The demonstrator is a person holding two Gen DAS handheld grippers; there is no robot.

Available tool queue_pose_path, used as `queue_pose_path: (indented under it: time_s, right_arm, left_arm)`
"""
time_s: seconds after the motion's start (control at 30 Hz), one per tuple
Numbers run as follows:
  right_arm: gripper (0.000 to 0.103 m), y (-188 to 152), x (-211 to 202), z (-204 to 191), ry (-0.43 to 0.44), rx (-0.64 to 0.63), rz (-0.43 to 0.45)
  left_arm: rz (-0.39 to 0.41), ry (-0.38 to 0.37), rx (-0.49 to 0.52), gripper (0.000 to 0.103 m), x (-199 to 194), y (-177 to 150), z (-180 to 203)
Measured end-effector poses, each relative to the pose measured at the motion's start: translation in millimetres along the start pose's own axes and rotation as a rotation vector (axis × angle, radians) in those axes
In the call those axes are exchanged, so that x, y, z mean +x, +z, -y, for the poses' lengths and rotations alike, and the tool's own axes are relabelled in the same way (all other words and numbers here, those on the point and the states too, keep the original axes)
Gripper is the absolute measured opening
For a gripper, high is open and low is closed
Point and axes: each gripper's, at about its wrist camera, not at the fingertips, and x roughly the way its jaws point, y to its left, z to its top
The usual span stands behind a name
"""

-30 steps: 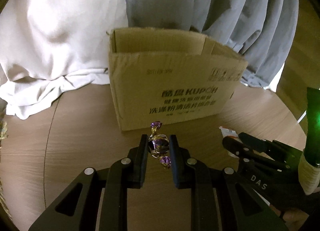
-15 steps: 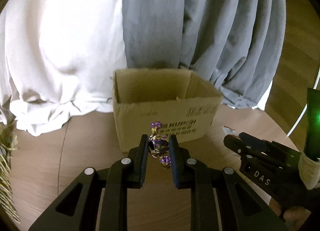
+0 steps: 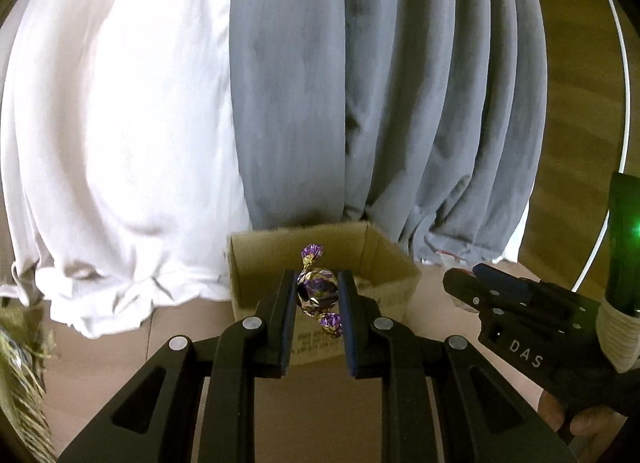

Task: Organize snacks
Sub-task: 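Carry both items over the cardboard box and open both tools to drop them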

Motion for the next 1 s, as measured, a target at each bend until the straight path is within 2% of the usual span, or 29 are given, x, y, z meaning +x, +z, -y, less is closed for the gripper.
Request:
queue_pose_path:
  time_s: [0.2,0.53,0.83,1.0]
  right_arm:
    - [0.037,23.9,2.9,-4.5,0.005,-0.029,0.050]
    - [0.037,61.1,24.1,-15.7,0.033,-0.100,0.078]
    - [0.037,81.4,61.0,-18.1,0.045,-0.153,0.021]
    - [0.037,89.8,88.5,-13.8,0.054,-0.153,-0.041]
  left_arm:
    - [0.024,0.011,0.019,0.021,9.8,22.7,-3.0]
    - [-0.025,-0.005,0.009,0.021,50.9,55.8,-16.8]
    - [-0.110,-0.023,0.032,0.021,92.4,70.1,-21.2]
    - [-0.170,-0.003,0.024,0.024,117.5,73.1,-27.8]
